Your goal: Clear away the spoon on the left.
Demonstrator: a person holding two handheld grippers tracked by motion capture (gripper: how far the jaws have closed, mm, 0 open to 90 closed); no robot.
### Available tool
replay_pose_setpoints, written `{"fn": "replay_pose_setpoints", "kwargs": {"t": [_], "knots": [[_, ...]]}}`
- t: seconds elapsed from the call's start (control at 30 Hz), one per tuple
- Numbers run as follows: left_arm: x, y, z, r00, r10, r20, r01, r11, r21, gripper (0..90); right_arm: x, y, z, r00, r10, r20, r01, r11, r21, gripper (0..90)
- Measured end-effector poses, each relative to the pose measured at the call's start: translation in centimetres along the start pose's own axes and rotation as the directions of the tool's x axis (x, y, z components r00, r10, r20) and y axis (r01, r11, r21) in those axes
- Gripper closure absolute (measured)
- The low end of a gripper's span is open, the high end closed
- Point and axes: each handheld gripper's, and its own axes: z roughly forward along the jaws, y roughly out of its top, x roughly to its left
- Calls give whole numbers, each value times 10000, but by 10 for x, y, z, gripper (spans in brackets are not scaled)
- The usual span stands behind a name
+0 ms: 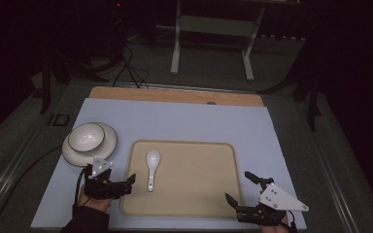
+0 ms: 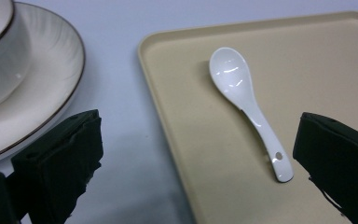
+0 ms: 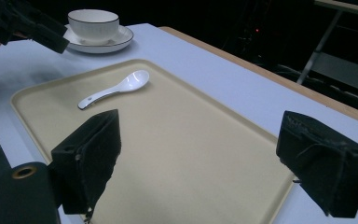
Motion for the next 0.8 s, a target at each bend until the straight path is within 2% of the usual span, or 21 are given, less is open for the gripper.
{"fn": "replay_pose_setpoints", "kwargs": {"t": [0.13,0.47,0.8], "knots": [[10,-1,-6,9999,125,-106,-125,9999,-3,22,0,0,0,10000,40,24,-40,10000,8,138],[27,-10,-15,9977,-31,-672,36,10000,84,22,-1,-1,1,10000,54,62,-54,10000,50,138],[38,-17,-16,9949,-368,-943,389,9990,212,22,0,-1,2,10000,27,7,-27,10000,72,138]]}}
